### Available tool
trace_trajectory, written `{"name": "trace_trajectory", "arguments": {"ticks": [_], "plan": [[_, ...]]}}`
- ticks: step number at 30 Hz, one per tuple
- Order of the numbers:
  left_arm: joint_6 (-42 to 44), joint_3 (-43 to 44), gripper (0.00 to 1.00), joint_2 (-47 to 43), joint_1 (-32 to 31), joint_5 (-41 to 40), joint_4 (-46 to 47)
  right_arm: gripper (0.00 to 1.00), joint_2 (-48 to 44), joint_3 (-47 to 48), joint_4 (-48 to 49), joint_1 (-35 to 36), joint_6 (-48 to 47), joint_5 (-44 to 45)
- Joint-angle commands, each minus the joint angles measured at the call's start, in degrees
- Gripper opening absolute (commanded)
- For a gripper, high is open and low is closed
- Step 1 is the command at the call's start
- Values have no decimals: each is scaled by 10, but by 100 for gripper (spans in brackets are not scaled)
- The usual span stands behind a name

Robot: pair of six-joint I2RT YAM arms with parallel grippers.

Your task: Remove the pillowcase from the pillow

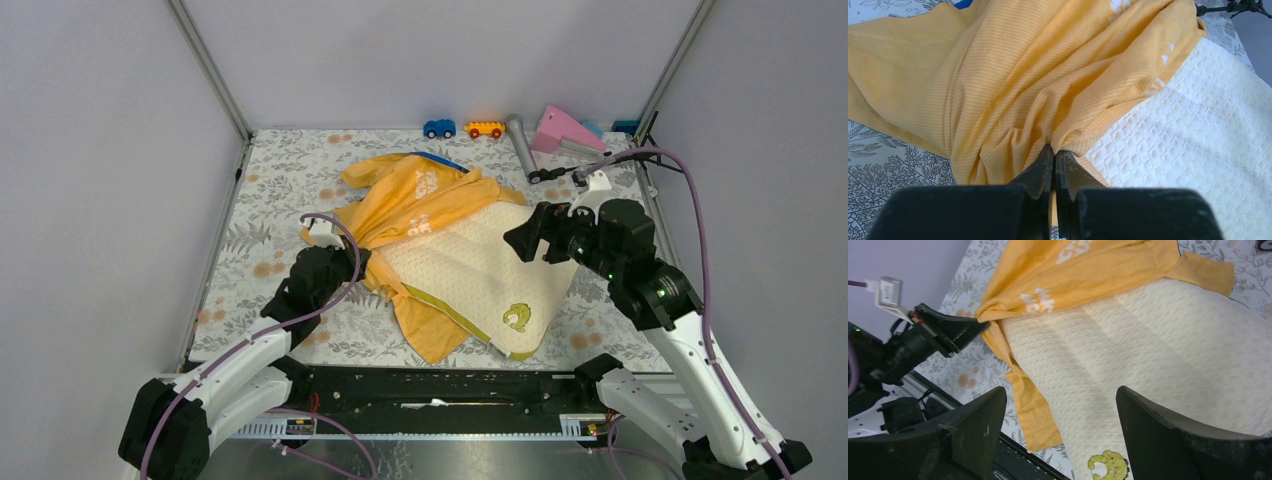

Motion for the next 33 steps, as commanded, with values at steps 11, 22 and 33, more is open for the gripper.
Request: {"name": "trace_trajectory", "arguments": {"ticks": [11, 22, 33], "plan": [[-61, -47, 0, -42, 2, -59, 73, 91, 180, -18, 94, 223, -44, 157], [-29, -34, 0, -35, 2, -38, 57, 100, 335, -25, 167, 270, -107, 164], [-42, -37, 0, -38, 2, -75, 48, 81, 410, -60, 167, 272, -107, 224]]}}
